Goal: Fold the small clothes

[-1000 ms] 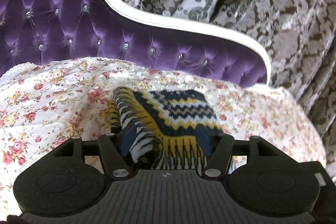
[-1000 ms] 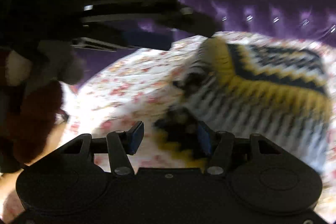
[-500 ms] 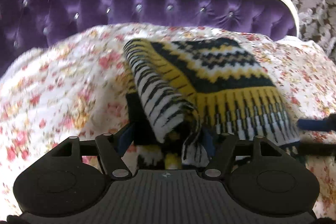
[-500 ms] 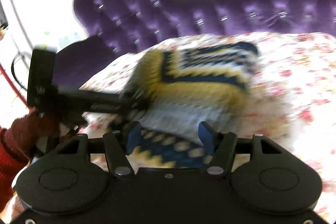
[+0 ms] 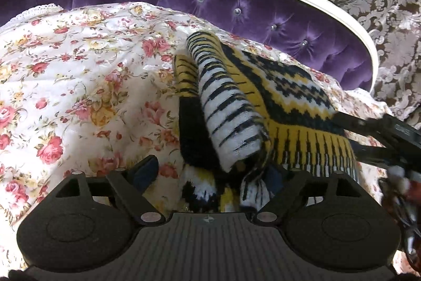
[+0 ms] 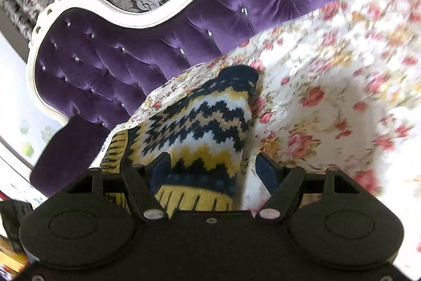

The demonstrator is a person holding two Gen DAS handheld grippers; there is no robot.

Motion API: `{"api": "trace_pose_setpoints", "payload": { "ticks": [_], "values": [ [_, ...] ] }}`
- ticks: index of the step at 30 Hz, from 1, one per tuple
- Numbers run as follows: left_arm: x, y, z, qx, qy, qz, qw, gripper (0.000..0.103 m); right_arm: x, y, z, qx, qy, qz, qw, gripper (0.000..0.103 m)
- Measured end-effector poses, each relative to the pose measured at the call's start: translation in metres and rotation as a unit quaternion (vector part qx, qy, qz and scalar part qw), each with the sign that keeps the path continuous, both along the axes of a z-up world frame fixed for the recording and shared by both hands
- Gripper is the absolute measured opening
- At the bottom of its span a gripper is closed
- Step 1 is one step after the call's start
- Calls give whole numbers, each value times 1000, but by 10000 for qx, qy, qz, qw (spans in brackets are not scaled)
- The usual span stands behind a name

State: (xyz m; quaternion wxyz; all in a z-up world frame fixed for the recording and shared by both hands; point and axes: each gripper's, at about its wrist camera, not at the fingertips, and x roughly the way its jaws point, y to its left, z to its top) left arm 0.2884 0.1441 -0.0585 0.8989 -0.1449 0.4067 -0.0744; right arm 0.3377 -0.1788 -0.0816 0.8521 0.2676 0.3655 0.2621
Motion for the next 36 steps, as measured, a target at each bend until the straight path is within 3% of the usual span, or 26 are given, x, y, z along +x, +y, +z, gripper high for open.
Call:
{"api": "trace_pose_setpoints", "payload": {
  "ticks": [5, 13, 14, 15, 16, 17, 21, 26, 33, 36],
  "values": [
    [1, 2, 2, -345, 179, -61, 9992, 85, 5, 6, -11, 385, 17, 129, 9992, 75],
    [0, -9, -3, -897, 365, -354, 9947, 85, 4, 7, -13, 541, -52, 238, 9982, 78],
    [2, -10, -4, -966, 387, -404, 9937, 81, 4, 8, -13, 522, -32, 257, 9983, 75],
    [5, -11, -4, -1093, 424, -452, 9921, 74, 4, 10, -11, 417, 5, 265, 9988, 60],
    [8, -11, -6, -1318, 526, -501, 9886, 55, 3, 11, -9, 295, 13, 261, 9992, 53],
    [10, -10, -8, -1535, 649, -526, 9846, 43, 1, 13, -6, 192, -23, 266, 9995, 50],
    [5, -12, -6, -1984, 815, -665, 9745, 42, -11, 12, 12, 40, 105, 286, 9995, 46],
    [-28, -24, 1, -2330, 990, -897, 9632, 42, -50, -3, 31, -38, 260, 332, 9991, 46],
    [-105, -49, 10, -2611, 1267, -1350, 9474, 42, -144, -33, 50, -97, 393, 561, 9976, 46],
    [-143, -56, 5, -2881, 1463, -1446, 9352, 43, -179, -48, 51, -14, 534, 662, 9964, 46]
  ]
}}
